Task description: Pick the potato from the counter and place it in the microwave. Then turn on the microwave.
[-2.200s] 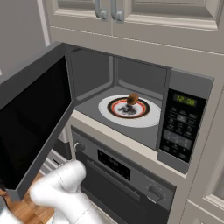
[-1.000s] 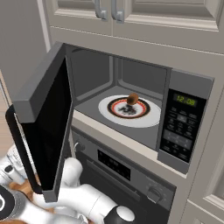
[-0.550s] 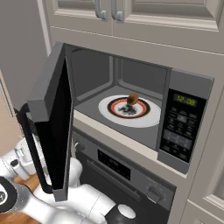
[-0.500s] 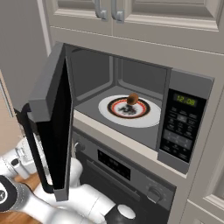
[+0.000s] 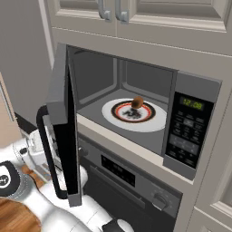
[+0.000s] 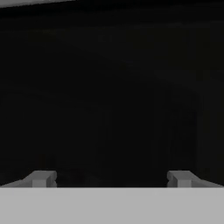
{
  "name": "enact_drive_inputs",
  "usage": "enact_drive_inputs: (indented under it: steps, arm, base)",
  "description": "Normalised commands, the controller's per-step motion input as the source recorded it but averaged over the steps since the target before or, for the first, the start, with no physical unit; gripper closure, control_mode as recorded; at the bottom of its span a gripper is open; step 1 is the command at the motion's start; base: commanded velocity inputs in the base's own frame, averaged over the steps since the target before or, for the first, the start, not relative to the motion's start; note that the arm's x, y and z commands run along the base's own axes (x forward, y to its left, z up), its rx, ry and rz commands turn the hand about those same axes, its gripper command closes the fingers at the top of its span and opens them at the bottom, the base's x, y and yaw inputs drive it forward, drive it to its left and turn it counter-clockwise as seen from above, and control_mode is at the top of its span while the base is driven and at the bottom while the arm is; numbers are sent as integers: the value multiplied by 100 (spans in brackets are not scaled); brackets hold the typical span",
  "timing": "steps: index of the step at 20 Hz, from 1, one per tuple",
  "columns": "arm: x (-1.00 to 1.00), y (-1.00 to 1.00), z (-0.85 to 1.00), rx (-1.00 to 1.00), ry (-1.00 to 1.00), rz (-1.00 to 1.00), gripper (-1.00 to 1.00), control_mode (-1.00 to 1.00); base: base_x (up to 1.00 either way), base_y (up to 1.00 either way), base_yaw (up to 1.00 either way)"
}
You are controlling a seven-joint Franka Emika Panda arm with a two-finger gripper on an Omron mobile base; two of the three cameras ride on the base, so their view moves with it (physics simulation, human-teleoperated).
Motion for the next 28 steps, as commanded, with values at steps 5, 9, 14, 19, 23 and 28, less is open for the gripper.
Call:
enact_drive_inputs:
  steps: [5,9,14,19,23,28]
  arm:
    - [43,-51,0,0,-1,5,-100,-100]
    - [40,-48,0,0,-2,5,-100,-100]
    - [37,-46,0,0,-3,5,-100,-100]
    - [27,-40,-3,0,-3,6,-100,-100]
    - [9,-30,-3,0,-1,8,-100,-100]
    - [3,-23,-1,0,0,8,-100,-100]
  base:
    - [0,0,0]
    - [0,0,0]
    - [0,0,0]
    - [0,0,0]
    - [0,0,0]
    - [0,0,0]
